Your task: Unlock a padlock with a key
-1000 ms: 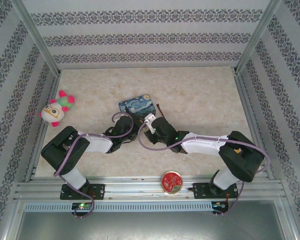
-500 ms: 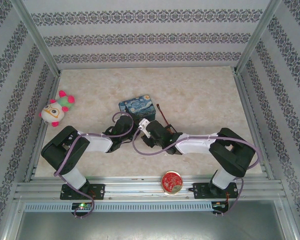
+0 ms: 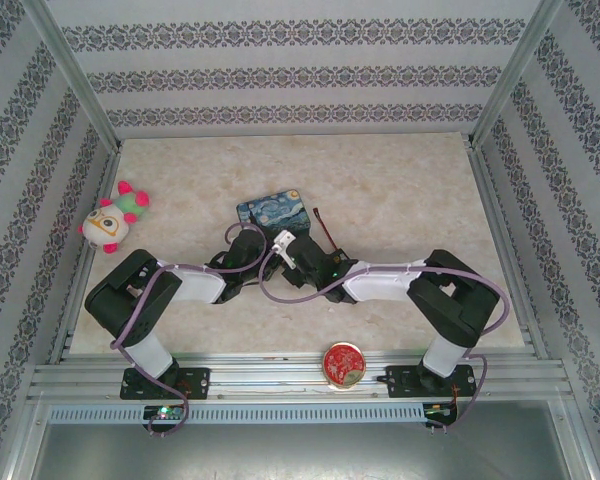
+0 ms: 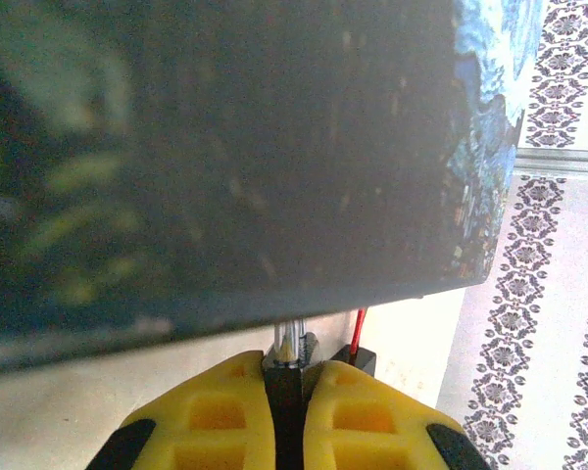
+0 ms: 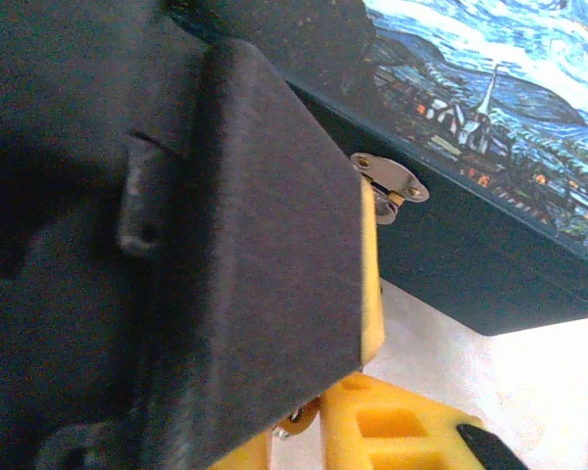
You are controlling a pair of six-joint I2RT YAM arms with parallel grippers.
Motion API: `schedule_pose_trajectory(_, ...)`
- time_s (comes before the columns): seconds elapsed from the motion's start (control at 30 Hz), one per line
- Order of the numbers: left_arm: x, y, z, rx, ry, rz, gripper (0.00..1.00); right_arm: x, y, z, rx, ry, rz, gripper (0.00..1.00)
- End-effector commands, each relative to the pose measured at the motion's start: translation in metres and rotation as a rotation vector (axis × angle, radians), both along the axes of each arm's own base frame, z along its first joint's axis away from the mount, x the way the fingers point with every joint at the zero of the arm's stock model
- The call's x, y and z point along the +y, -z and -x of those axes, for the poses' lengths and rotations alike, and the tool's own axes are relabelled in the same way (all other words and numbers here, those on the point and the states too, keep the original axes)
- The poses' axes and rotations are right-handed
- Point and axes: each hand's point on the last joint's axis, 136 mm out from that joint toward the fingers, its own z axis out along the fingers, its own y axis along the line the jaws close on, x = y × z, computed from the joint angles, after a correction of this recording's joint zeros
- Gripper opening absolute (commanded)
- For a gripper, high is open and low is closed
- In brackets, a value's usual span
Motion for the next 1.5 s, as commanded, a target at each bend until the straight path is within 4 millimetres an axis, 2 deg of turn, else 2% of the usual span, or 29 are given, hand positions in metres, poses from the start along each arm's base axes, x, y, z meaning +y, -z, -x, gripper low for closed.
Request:
schedule_pose_trajectory(0.0, -0.011, -0.005, 0.002, 0.009, 0.039, 0.051, 0.00, 0.008, -0.003, -0.017, 0.024, 0.021, -0.091, 0.10)
schedule_pose_trajectory(0.07, -0.012, -0.006, 0.002, 0.005, 0.046, 0.056, 0.00, 0.010, -0.003, -0.019, 0.087, 0.021, -0.155, 0.01)
schedule_pose_trajectory(0.1, -0.013, -0.007, 0.002, 0.001, 0.049, 0.058, 0.02, 0.013, -0.003, -0.018, 0.130, 0.011, -0.198, 0.00)
schedule_pose_trajectory(0.3, -0.014, -0.006, 0.002, -0.003, 0.052, 0.069, 0.06, 0.017, -0.002, -0.019, 0.354, 0.017, -0.436, 0.00)
schedule_pose_trajectory(0.5, -0.011, -0.006, 0.003, -0.010, 0.037, 0.087, 0.20, 0.011, -0.002, -0.029, 0.525, 0.070, -0.645, 0.00)
schedule_pose_trajectory(0.63, -0.008, -0.009, 0.003, -0.026, 0.024, 0.085, 0.29, 0.006, 0.001, -0.036, 0.576, 0.114, -0.698, 0.00)
schedule_pose_trajectory(0.7, -0.006, -0.010, 0.003, -0.032, 0.015, 0.082, 0.30, 0.003, 0.003, -0.036, 0.581, 0.127, -0.703, 0.00)
schedule_pose_trajectory(0.77, -0.003, -0.014, 0.003, -0.049, 0.006, 0.076, 0.44, 0.003, 0.004, -0.036, 0.591, 0.135, -0.714, 0.00)
schedule_pose_trajectory(0.8, -0.001, -0.016, 0.002, -0.058, 0.004, 0.072, 0.46, 0.003, 0.004, -0.036, 0.593, 0.134, -0.722, 0.00)
schedule_pose_trajectory(0.83, 0.000, -0.019, 0.002, -0.070, 0.003, 0.064, 0.52, 0.003, 0.004, -0.037, 0.598, 0.139, -0.730, 0.00)
schedule_pose_trajectory(0.97, 0.007, -0.037, 0.003, -0.119, 0.011, 0.006, 0.87, 0.004, 0.004, -0.040, 0.615, 0.156, -0.743, 0.00)
schedule_pose_trajectory(1.03, 0.013, -0.050, 0.003, -0.151, 0.011, -0.039, 1.00, 0.004, 0.005, -0.040, 0.620, 0.163, -0.741, 0.00)
schedule_pose_trajectory(1.13, 0.029, -0.071, 0.004, -0.206, -0.002, -0.151, 0.99, 0.005, 0.006, -0.041, 0.635, 0.180, -0.745, 0.06)
schedule_pose_trajectory(1.23, 0.054, -0.089, 0.007, -0.234, -0.023, -0.332, 0.99, 0.006, 0.009, -0.040, 0.661, 0.199, -0.749, 0.13)
schedule_pose_trajectory(1.27, 0.064, -0.096, 0.008, -0.250, -0.036, -0.392, 0.99, 0.006, 0.010, -0.041, 0.666, 0.204, -0.752, 0.13)
schedule_pose_trajectory(1.33, 0.080, -0.108, 0.008, -0.274, -0.058, -0.493, 0.99, 0.008, 0.011, -0.040, 0.678, 0.202, -0.759, 0.00)
schedule_pose_trajectory(1.37, 0.088, -0.115, 0.007, -0.292, -0.069, -0.536, 0.99, 0.009, 0.011, -0.040, 0.678, 0.206, -0.760, 0.00)
schedule_pose_trajectory(1.47, 0.105, -0.126, 0.002, -0.322, -0.069, -0.631, 0.99, 0.009, 0.013, -0.040, 0.682, 0.223, -0.752, 0.19)
